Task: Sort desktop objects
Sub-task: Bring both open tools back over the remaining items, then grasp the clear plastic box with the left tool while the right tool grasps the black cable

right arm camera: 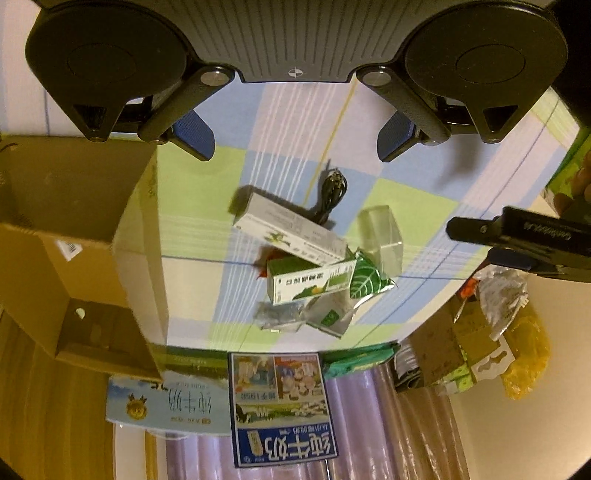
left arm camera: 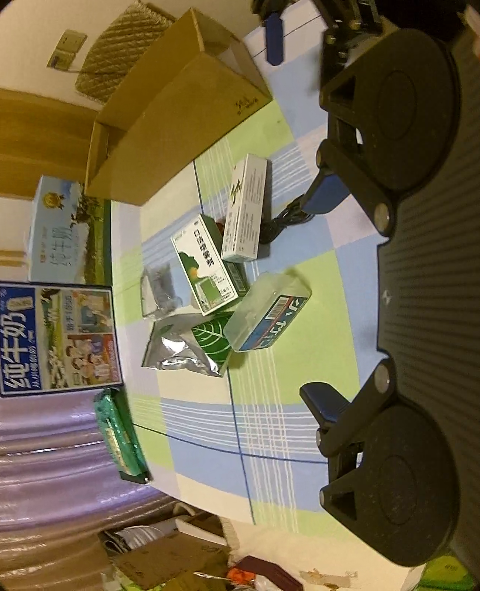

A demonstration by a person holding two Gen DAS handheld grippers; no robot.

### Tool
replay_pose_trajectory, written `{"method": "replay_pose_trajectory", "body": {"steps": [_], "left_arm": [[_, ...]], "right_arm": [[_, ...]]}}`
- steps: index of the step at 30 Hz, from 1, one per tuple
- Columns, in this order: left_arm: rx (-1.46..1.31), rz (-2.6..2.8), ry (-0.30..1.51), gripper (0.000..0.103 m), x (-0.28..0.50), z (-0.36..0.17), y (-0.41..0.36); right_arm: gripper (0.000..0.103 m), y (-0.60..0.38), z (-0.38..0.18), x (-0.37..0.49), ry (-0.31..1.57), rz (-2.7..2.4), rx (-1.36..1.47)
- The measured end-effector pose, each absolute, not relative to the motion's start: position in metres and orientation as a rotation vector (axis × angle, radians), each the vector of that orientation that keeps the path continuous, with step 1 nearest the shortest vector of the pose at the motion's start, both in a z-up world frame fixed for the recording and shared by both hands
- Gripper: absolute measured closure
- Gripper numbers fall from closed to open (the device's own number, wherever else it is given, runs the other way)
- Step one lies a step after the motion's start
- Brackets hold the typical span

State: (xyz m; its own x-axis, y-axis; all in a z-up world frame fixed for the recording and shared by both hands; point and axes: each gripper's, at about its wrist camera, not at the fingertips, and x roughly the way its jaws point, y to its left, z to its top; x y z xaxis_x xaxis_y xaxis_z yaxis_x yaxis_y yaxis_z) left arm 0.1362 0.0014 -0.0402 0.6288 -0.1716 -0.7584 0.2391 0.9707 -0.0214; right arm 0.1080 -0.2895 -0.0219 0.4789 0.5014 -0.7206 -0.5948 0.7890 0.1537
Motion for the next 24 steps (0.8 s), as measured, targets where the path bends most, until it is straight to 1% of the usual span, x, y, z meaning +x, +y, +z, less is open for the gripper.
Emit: {"method": "replay_pose_trajectory", "body": {"steps": [3,6,9,11,13,18,19,22,24], "left_arm": [[0.074,-0.221,0.863,0.008,0.149,-0.051,-0.002],[0.076,-0.200,0.865,0.009,0.159,-0.061,-0.006],[0.058,-0.192,0.864,0.010,0.170,-0.073,-0.008],[0.052,-0.184,0.860,0.010,0.178,-0.081,-0.010],[0.057,-0.175,0.853,0.012,0.183,-0.089,-0.014],[0.045,-0.174,0.859,0.016,0.195,-0.102,-0.019],[0.044,-0.175,0.862,0.018,0.198,-0.104,-0.020],[0.052,-0.172,0.870,0.029,0.206,-0.109,-0.022],[0.043,-0.171,0.873,0.031,0.209,-0.111,-0.022]], "right_arm": [[0.011,-0.283,-0.033,0.113,0.837,0.676,-0.117],[0.014,-0.274,-0.046,0.119,0.839,0.688,-0.115],[0.020,-0.261,-0.059,0.127,0.841,0.706,-0.124],[0.030,-0.254,-0.067,0.132,0.835,0.707,-0.132],[0.035,-0.247,-0.074,0.137,0.822,0.709,-0.133],[0.040,-0.231,-0.087,0.147,0.814,0.728,-0.139],[0.041,-0.228,-0.089,0.149,0.808,0.727,-0.143],[0.042,-0.221,-0.093,0.154,0.796,0.727,-0.144],[0.043,-0.217,-0.096,0.157,0.797,0.726,-0.142]]}}
